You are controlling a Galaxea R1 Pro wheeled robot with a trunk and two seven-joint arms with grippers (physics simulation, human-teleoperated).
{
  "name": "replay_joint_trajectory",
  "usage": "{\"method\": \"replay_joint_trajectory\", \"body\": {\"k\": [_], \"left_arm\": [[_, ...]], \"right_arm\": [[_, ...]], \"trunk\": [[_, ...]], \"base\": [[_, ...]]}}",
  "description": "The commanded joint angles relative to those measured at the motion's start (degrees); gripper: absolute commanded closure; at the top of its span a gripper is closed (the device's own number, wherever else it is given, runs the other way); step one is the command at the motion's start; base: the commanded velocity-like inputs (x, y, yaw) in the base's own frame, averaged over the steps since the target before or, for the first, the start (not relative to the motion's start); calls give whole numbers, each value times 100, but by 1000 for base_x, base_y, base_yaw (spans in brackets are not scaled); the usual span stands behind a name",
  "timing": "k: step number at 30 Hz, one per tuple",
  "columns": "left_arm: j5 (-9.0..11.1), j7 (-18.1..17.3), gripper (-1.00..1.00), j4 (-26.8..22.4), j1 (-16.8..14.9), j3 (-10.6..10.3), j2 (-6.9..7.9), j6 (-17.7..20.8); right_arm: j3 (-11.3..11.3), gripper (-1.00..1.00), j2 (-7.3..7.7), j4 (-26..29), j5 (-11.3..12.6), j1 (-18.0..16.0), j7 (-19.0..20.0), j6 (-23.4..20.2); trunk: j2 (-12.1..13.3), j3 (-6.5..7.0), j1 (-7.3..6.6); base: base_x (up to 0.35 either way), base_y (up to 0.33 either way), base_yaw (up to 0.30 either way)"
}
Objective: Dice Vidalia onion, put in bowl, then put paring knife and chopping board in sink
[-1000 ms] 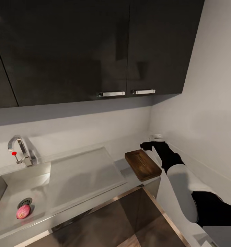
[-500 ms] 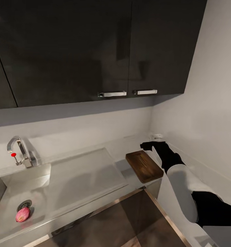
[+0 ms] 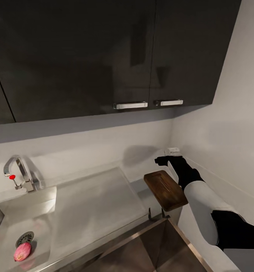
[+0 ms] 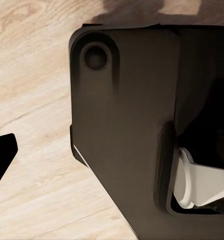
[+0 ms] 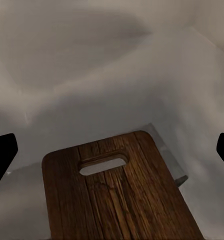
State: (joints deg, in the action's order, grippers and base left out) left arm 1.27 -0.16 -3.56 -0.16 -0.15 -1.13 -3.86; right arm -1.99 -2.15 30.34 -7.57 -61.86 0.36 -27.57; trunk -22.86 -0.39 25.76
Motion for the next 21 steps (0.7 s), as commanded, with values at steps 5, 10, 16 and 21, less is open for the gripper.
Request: {"method": "replay_joint_trajectory", "body": {"k": [5, 10, 16, 21], "left_arm": [[13, -2, -100, 14, -2, -2, -3, -19], [13, -2, -100, 64, -2, -2, -4, -19], [13, -2, -100, 74, -2, -2, -9, -19], [13, -2, -100, 75, -2, -2, -10, -19]], "right_arm": [[-21, -100, -3, 7, -52, -1, 8, -29], [-21, -100, -4, 7, -52, -2, 8, -29], [-21, -100, -5, 7, -52, -1, 8, -29], [-21, -100, -5, 5, -52, -1, 8, -29]], "trunk": [[-5, -4, 3], [-5, -4, 3], [-5, -4, 3], [-5, -4, 3]], "base": [[16, 4, 0], [145, -28, 0], [198, -47, 0], [34, -6, 0]]}}
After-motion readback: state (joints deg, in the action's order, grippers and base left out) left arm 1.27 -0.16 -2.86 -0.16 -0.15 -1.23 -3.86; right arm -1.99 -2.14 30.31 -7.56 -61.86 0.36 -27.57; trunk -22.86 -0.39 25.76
